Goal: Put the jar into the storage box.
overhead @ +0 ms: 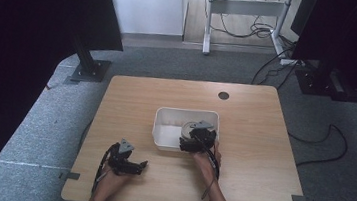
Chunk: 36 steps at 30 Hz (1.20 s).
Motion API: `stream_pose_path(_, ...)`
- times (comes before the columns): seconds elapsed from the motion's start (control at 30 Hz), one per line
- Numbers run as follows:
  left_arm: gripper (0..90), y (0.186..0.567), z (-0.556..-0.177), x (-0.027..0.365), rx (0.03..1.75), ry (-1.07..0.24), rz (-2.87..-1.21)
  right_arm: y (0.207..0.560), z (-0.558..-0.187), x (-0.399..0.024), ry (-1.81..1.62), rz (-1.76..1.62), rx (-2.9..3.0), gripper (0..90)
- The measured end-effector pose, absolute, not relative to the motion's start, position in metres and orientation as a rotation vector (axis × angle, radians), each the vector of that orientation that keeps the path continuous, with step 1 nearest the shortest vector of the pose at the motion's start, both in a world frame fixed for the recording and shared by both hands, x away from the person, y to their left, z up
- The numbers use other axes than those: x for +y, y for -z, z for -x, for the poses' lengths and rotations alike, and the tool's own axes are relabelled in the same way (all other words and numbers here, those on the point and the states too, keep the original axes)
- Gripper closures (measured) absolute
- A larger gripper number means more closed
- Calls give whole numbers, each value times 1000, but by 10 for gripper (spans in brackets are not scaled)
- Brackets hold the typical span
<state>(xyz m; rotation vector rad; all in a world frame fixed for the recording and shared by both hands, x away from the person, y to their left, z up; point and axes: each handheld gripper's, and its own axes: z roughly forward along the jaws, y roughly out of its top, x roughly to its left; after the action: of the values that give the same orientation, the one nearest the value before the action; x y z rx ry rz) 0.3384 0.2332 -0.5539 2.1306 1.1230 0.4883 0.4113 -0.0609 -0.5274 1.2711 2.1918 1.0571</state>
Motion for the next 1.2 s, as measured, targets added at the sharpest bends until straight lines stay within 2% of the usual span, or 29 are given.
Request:
stream_pose_path(0.8,24,554,-338,233,1122,-489,-2132,510,-400,-60,-1015,-1289,2173,46)
stream_pose_path(1.2,23,554,-338,233,1122,-489,-2131,504,-393,-74,-1070,-1263,2182,46)
